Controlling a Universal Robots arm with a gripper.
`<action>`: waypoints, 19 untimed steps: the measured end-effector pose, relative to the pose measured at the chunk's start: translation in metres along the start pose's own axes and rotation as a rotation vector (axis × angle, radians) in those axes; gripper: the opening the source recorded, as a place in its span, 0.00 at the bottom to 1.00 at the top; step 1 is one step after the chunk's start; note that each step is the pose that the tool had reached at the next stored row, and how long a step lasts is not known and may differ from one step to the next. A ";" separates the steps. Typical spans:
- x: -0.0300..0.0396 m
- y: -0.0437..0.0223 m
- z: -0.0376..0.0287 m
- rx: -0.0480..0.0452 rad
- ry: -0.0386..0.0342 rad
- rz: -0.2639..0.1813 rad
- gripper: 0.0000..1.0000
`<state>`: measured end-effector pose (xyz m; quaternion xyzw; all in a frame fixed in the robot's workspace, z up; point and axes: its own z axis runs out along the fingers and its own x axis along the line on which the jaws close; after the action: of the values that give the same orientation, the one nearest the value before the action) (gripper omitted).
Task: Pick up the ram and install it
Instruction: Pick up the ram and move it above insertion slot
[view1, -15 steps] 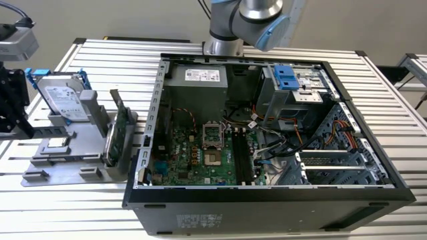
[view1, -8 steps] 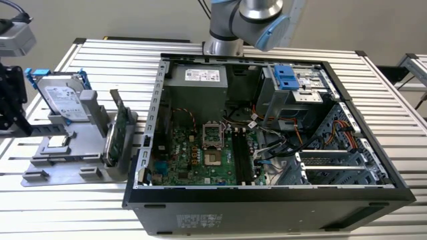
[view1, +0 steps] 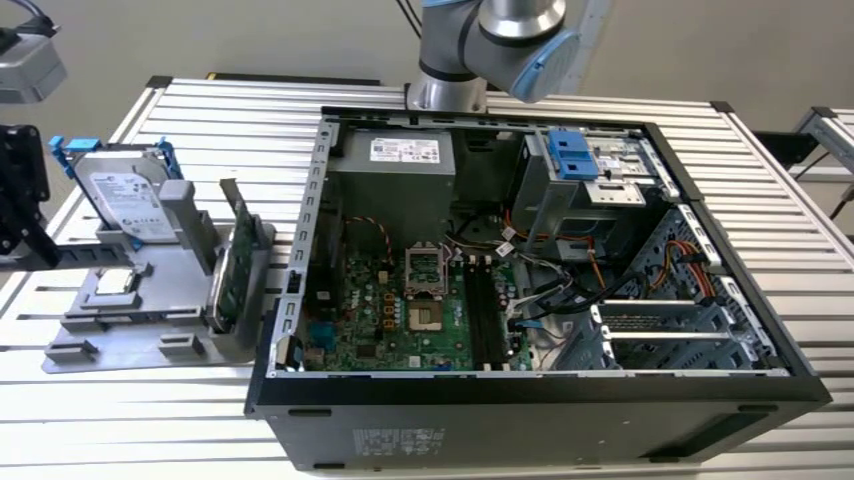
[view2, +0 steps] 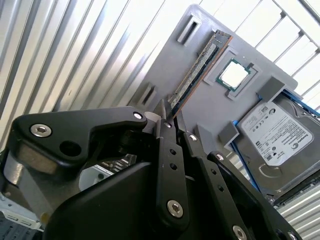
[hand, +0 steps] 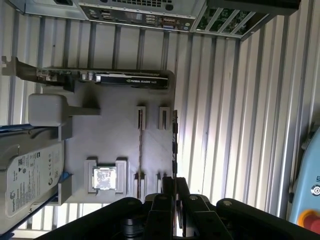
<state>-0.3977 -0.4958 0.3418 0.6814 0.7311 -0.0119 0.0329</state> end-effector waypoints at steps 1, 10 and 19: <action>-0.0001 0.0000 -0.0007 0.0000 0.0000 0.000 0.00; -0.0005 -0.0002 -0.0071 0.0000 0.0000 0.000 0.00; -0.0009 -0.0005 -0.0148 -0.0001 0.0001 0.000 0.00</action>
<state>-0.3986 -0.4958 0.3567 0.6814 0.7311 -0.0118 0.0329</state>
